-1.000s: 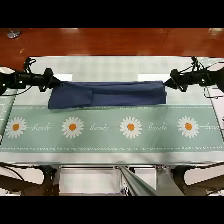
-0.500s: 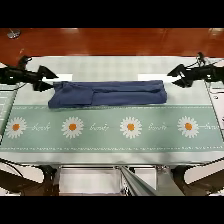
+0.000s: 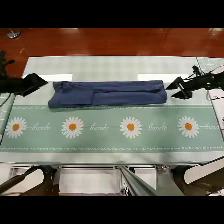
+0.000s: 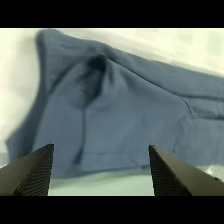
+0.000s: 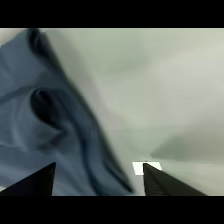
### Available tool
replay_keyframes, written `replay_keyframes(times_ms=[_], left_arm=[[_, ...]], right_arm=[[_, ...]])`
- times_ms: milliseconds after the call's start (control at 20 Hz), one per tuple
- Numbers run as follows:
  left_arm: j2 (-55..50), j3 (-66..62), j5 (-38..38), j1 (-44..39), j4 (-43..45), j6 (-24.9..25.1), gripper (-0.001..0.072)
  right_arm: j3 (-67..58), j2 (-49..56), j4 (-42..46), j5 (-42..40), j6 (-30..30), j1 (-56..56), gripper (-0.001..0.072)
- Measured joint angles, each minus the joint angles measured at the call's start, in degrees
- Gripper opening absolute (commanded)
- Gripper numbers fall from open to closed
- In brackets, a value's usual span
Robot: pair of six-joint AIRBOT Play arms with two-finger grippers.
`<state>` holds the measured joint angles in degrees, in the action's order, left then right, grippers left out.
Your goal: Fold the shirts.
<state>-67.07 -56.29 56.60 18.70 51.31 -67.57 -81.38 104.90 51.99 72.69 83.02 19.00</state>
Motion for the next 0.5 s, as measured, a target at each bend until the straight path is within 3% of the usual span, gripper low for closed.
replay_keyframes(times_ms=[150,200,250,300,350,450,500], left_arm=[[5.0,4.7,-3.1,-5.2,-0.2,2.2,0.0701],[5.7,5.5,-3.7,-6.9,-0.3,2.7,0.0701],[6.2,6.0,-4.3,-8.3,-0.3,2.9,0.0701],[6.6,6.4,-4.8,-9.9,-0.3,3.1,0.0698],[6.7,6.6,-5.5,-11.3,-0.3,3.1,0.0619],[6.8,6.9,-6.4,-14.0,-0.3,2.1,0.0034],[6.9,7.0,-6.7,-15.0,-0.4,1.6,0.0016]], right_arm=[[0.2,1.4,-2.8,-0.1,0.2,-3.4,0.0596],[0.2,1.6,-2.8,-0.4,0.2,-4.5,0.0469],[0.1,1.9,-3.0,-0.5,0.2,-5.6,0.0157],[0.0,2.1,-2.2,-0.3,0.0,-6.7,0.0032],[-0.3,2.2,-1.8,0.2,-0.4,-7.6,0.0031],[-0.7,0.9,-2.3,1.5,-1.1,-9.0,0.0031],[-0.8,-0.4,-1.7,1.9,-1.2,-9.5,0.0031]])
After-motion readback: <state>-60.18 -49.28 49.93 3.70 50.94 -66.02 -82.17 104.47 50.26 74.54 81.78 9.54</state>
